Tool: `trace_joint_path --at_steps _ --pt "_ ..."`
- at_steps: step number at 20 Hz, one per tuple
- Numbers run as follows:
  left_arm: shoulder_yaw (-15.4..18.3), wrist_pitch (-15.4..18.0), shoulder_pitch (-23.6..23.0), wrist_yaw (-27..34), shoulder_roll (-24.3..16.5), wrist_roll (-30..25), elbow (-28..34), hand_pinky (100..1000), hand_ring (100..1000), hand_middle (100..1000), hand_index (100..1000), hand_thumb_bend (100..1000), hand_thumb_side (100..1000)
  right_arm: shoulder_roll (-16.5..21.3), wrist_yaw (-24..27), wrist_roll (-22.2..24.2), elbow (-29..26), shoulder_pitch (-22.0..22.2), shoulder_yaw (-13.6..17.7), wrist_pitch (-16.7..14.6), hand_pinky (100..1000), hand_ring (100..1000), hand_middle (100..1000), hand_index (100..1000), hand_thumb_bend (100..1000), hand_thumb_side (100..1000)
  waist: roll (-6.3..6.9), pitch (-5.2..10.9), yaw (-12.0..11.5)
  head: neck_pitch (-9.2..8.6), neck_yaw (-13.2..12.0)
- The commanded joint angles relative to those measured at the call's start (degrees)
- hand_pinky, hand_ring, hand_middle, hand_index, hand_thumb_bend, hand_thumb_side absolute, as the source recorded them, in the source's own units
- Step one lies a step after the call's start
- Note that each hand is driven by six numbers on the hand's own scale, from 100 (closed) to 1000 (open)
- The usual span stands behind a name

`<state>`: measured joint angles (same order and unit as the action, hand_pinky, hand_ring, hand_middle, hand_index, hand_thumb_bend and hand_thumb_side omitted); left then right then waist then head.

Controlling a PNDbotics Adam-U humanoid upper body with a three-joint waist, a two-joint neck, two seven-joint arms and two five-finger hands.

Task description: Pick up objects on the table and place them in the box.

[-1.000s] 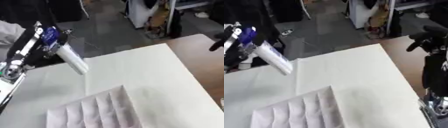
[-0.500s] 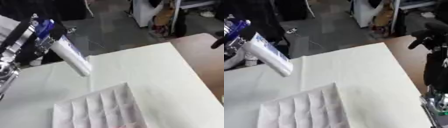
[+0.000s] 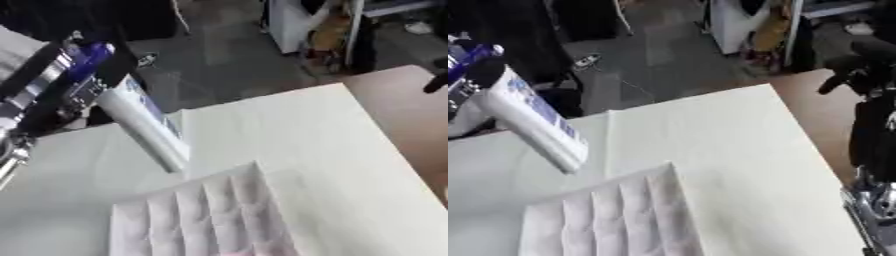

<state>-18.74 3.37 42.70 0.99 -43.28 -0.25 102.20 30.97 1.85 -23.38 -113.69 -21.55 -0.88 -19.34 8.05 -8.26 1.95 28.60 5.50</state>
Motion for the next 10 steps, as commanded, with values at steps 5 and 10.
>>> trace_joint_path --at_steps 5,10 --pt "-1.13 -1.42 -0.19 3.14 -2.33 -2.84 2.48 100 100 100 421 100 992 1.71 0.33 0.16 -0.90 -0.47 0.30 0.11 385 572 469 695 100 948 -0.04 1.35 -0.05 0.06 -0.49" --pt "-2.85 -1.51 -0.47 3.97 -2.35 -5.09 1.87 100 100 100 423 100 999 1.69 0.55 0.26 -0.90 -0.78 0.29 0.05 385 572 470 695 100 948 0.07 1.40 0.30 -0.02 -0.30"
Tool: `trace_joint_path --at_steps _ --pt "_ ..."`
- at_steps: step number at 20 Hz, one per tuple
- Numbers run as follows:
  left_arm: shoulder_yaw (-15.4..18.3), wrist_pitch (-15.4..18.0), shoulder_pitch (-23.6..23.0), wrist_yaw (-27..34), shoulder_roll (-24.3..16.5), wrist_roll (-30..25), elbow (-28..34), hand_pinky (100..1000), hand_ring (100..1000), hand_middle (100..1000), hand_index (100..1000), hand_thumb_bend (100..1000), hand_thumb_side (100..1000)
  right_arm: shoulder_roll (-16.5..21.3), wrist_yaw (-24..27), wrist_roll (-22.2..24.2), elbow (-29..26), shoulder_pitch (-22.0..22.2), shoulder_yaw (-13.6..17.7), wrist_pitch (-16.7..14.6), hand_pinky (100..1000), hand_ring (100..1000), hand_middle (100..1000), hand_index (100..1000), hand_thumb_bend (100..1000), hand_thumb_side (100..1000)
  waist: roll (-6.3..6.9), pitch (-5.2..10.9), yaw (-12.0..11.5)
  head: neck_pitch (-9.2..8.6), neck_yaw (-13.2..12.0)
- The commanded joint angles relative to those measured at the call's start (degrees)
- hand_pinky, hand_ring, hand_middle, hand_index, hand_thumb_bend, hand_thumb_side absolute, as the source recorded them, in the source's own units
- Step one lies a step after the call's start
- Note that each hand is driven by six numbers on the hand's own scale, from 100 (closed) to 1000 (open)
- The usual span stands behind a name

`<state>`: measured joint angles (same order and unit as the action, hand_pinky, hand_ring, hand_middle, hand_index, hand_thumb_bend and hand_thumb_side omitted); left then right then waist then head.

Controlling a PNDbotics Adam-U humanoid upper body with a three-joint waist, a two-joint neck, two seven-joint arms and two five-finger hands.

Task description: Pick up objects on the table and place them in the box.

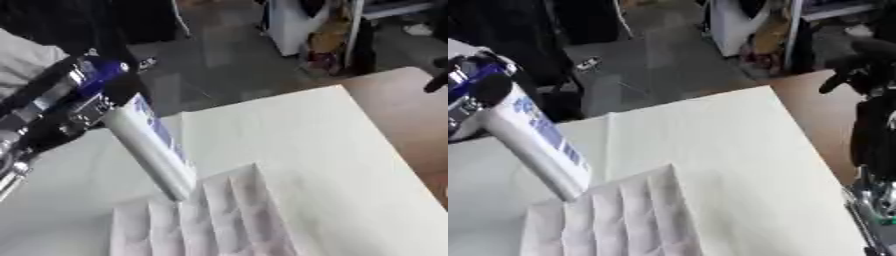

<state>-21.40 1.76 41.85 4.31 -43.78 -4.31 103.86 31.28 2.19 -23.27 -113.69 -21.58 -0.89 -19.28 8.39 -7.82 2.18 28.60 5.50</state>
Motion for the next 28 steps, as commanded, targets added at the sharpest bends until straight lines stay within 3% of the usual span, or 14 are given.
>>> trace_joint_path --at_steps 1,13,14,16,17,18,19,20,23,28 --pt "-0.50 0.14 0.36 0.99 -1.77 -1.41 -0.04 100 100 100 425 100 1000 1.36 0.25 0.18 -0.90 -0.82 0.30 0.00 386 572 471 695 100 951 -0.25 0.96 0.15 0.02 -0.26" --pt "-2.35 -0.08 0.41 4.02 -1.44 -5.09 -2.58 100 100 100 469 100 999 1.22 0.70 0.35 -0.90 -1.57 0.24 -0.10 387 572 472 695 100 948 0.08 0.91 0.86 0.25 0.29" --pt "-2.47 -0.06 0.36 4.07 -1.45 -5.62 -2.68 100 100 145 507 100 1000 1.22 0.73 0.36 -0.90 -1.59 0.24 -0.11 387 572 473 695 100 948 0.10 0.90 0.88 0.24 0.35" --pt "-2.62 0.46 0.32 4.05 -1.54 -7.19 -2.73 100 138 398 705 359 1000 1.24 0.78 0.40 -0.90 -1.60 0.23 -0.13 387 572 472 695 100 947 0.12 0.90 0.90 0.25 0.41" --pt "-2.68 0.83 0.30 3.74 -1.61 -8.37 -2.79 253 376 574 841 502 1000 1.25 0.80 0.42 -0.90 -1.59 0.23 -0.13 387 572 472 695 100 947 0.13 0.90 0.90 0.26 0.42" --pt "-2.83 1.14 0.30 3.03 -1.67 -10.24 -2.86 135 265 492 779 439 1000 1.26 0.81 0.44 -0.90 -1.58 0.23 -0.14 387 572 473 695 100 947 0.13 0.90 0.90 0.29 0.42" --pt "-2.74 1.37 0.31 2.40 -1.62 -11.77 -3.03 589 591 757 966 592 1000 1.26 0.83 0.45 -0.90 -1.56 0.23 -0.14 387 572 472 695 100 947 0.12 0.90 0.90 0.30 0.43" --pt "-2.64 1.52 0.32 1.75 -1.50 -13.31 -3.28 678 668 815 1000 609 1000 1.27 0.84 0.45 -0.90 -1.55 0.24 -0.15 387 572 473 695 100 947 0.10 0.90 0.89 0.30 0.43" --pt "-1.76 2.11 0.42 1.12 -1.03 -14.44 -4.03 840 805 924 1000 648 1000 1.26 0.85 0.45 -0.90 -1.50 0.28 -0.19 387 572 473 695 100 947 0.06 0.89 0.86 0.36 0.51" --pt "-1.06 2.76 0.50 1.84 -0.72 -11.37 -4.65 889 846 960 1000 672 1000 1.28 0.87 0.45 -0.90 -1.44 0.30 -0.23 387 572 473 696 100 947 0.06 0.89 0.84 0.35 0.54"
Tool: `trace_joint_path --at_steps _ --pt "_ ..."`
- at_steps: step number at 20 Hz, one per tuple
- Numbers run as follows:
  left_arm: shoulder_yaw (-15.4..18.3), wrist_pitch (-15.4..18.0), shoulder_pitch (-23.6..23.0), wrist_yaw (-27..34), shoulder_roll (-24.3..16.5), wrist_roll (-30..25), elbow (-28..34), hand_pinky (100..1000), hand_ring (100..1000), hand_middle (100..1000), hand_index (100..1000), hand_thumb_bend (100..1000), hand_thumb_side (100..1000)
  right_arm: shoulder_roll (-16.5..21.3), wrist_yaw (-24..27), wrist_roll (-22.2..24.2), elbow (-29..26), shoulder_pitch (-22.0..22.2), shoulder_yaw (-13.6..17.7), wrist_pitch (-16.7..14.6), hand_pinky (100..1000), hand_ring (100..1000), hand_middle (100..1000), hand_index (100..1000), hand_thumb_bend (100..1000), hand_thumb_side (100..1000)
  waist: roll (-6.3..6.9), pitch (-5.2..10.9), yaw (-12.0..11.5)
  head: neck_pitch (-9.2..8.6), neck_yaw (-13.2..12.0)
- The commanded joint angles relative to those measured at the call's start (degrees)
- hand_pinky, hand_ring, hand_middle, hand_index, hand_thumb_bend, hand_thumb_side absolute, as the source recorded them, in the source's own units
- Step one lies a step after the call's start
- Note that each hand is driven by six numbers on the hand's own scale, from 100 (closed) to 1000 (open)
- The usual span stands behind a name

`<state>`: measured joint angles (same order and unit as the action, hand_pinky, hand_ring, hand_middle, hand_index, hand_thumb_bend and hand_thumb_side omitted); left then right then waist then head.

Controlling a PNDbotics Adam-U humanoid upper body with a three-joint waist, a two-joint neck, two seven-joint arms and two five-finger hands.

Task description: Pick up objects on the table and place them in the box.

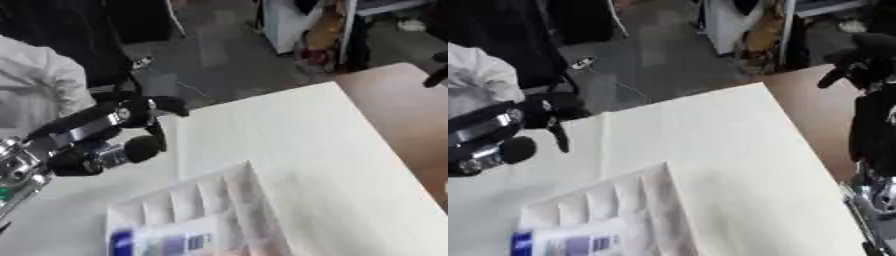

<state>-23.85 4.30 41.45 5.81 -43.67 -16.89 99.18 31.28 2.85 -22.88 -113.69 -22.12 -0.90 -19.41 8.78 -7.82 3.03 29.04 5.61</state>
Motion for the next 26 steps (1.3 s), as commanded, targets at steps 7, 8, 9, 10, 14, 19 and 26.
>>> trace_joint_path --at_steps 7,8,9,10,14,19,26 --pt "1.93 -0.19 0.63 0.86 -0.75 2.58 0.12 864 834 953 1000 675 1000 1.32 0.25 0.04 -0.90 -0.85 0.33 -0.18 387 572 473 696 100 947 -0.33 0.86 -0.03 -0.14 0.50" --pt "2.15 -0.22 0.52 0.96 -0.72 2.77 0.20 858 829 949 1000 676 1000 1.32 0.25 0.03 -0.90 -0.83 0.34 -0.19 387 572 473 696 100 947 -0.35 0.85 -0.05 -0.17 0.53" --pt "2.38 -0.22 0.40 1.06 -0.70 3.01 0.32 846 819 942 1000 680 1000 1.32 0.25 0.03 -0.90 -0.81 0.35 -0.20 387 572 473 696 100 947 -0.36 0.84 -0.06 -0.24 0.56" --pt "2.76 -0.21 0.21 1.18 -0.61 3.45 0.51 838 813 938 1000 680 1000 1.32 0.24 0.02 -0.90 -0.77 0.36 -0.21 387 573 473 696 100 947 -0.40 0.82 -0.09 -0.45 0.63" --pt "5.47 0.02 -1.52 1.46 0.52 7.49 2.32 772 740 888 1000 618 1000 1.22 0.15 -0.06 -0.90 -0.58 0.48 -0.27 386 573 471 696 100 947 -0.71 0.61 -0.27 -3.62 1.38" --pt "10.55 2.90 -7.51 1.89 6.56 15.78 7.11 710 688 853 998 602 1000 0.61 -0.24 -0.20 -0.90 -0.04 0.69 -0.29 384 574 467 696 100 947 -2.01 -0.21 -0.60 -17.82 6.45" --pt "15.04 6.93 -16.17 4.70 17.32 19.53 14.83 602 597 780 947 584 1000 0.33 -0.91 0.00 -0.90 1.12 0.86 -0.15 382 575 463 696 100 949 -4.54 -0.81 -2.17 -30.95 15.18"
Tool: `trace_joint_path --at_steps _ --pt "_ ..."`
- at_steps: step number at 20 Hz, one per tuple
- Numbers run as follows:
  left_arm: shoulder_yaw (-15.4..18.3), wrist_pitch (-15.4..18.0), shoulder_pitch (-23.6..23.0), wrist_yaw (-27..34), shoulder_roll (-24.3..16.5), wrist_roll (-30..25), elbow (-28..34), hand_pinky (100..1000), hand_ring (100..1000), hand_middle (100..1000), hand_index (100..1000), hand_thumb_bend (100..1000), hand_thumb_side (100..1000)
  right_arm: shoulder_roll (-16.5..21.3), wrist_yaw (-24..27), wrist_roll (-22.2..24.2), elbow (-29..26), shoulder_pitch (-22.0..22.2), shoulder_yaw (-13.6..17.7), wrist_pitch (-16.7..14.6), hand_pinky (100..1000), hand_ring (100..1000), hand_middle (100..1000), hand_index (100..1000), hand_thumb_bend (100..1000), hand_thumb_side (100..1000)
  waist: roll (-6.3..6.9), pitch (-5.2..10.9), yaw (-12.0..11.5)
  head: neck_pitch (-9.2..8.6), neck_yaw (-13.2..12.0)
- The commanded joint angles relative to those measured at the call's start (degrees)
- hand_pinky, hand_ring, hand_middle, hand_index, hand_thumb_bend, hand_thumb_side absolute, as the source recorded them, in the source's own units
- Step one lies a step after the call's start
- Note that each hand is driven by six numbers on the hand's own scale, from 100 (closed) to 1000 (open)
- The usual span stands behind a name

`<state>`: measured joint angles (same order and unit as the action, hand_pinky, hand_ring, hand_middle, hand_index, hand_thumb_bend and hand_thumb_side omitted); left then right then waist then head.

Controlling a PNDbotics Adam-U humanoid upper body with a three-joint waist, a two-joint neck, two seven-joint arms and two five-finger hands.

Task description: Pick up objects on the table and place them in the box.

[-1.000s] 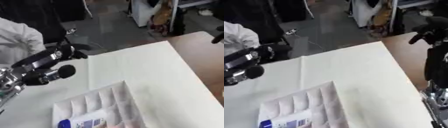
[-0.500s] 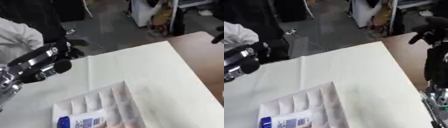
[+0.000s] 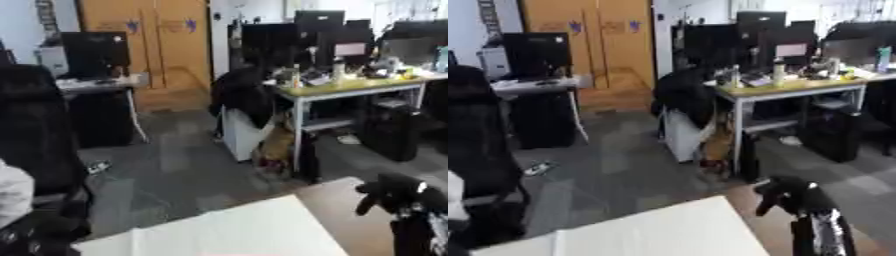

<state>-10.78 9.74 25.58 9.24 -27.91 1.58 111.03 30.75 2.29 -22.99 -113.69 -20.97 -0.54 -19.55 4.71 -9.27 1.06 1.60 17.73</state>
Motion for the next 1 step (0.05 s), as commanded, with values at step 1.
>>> trace_joint_path --at_steps 1 --pt "2.36 3.05 -0.71 1.99 2.52 1.55 3.27 586 587 772 937 589 1000 0.92 -0.37 0.14 -0.90 0.20 0.52 -0.01 382 575 463 696 100 949 -0.87 0.79 -0.49 -4.56 4.16"
